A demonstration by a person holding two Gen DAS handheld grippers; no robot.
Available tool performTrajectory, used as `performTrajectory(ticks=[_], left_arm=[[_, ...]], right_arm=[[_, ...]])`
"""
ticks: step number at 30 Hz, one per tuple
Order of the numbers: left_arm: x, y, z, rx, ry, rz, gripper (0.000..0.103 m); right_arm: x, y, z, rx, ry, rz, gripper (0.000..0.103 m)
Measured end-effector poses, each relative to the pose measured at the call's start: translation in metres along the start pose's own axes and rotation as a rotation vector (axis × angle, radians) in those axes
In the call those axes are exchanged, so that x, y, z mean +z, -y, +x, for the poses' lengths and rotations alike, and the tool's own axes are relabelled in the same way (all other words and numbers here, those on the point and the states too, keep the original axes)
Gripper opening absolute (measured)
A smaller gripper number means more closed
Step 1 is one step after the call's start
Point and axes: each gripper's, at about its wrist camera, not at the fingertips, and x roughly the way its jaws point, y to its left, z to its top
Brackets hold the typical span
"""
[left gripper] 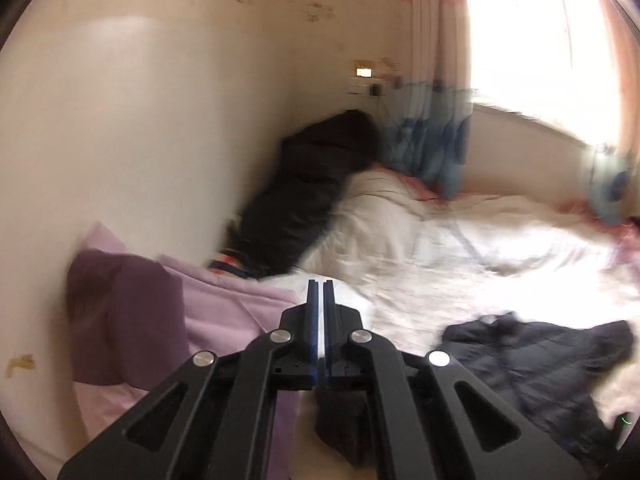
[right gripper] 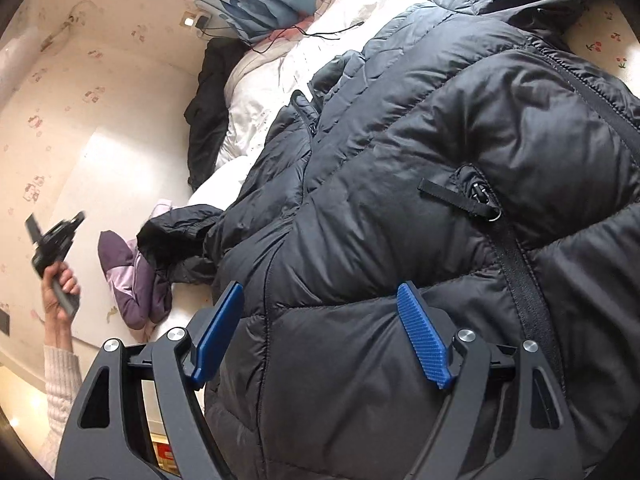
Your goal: Fold large clothes
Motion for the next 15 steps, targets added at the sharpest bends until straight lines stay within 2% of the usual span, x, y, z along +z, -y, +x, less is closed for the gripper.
performTrajectory(ticks=[1,2,3,4,5,7,9,11,13,15], left_arm=[[-0.007,0.007,-0.003,-0.047,-0.012,0.066,0.003],[-0.016,0.023,-0.003,-0.058,-0.026,0.165,0.003],[-0.032,0.05,0.002,-0.051,-0.067,0.314,0.004],[-0.049,0.078,0.011,-0.028,-0.118,0.464,0.028],[-0.07,0.108,0.023,0.023,-0.154,0.624,0.092],[-0.107,0.152,0.036,0.136,-0.124,0.913,0.096],[-0.142,0.186,0.06,0.178,-0.163,1.148,0.096],[-0.156,0.207,0.079,0.182,-0.204,1.265,0.096],[-0.176,0.214,0.101,0.242,-0.235,1.428,0.096],[-0.19,0.215,0.133,0.269,-0.334,1.549,0.096]], right_arm=[[-0.001,0.0,0.001,-0.006,-0.003,0.001,0.076],[-0.002,0.001,0.004,-0.01,-0.005,0.004,0.076],[-0.002,0.001,0.005,-0.015,-0.008,0.008,0.076],[-0.003,0.001,0.007,-0.021,-0.011,0.01,0.076],[-0.004,0.001,0.009,-0.028,-0.012,0.01,0.077],[-0.005,-0.001,0.011,-0.04,-0.015,0.001,0.078],[-0.006,-0.001,0.012,-0.047,-0.017,-0.004,0.079],[-0.006,0.0,0.014,-0.049,-0.024,0.0,0.079],[-0.006,0.001,0.014,-0.047,-0.029,0.006,0.079],[-0.005,0.003,0.015,-0.039,-0.033,0.013,0.08]])
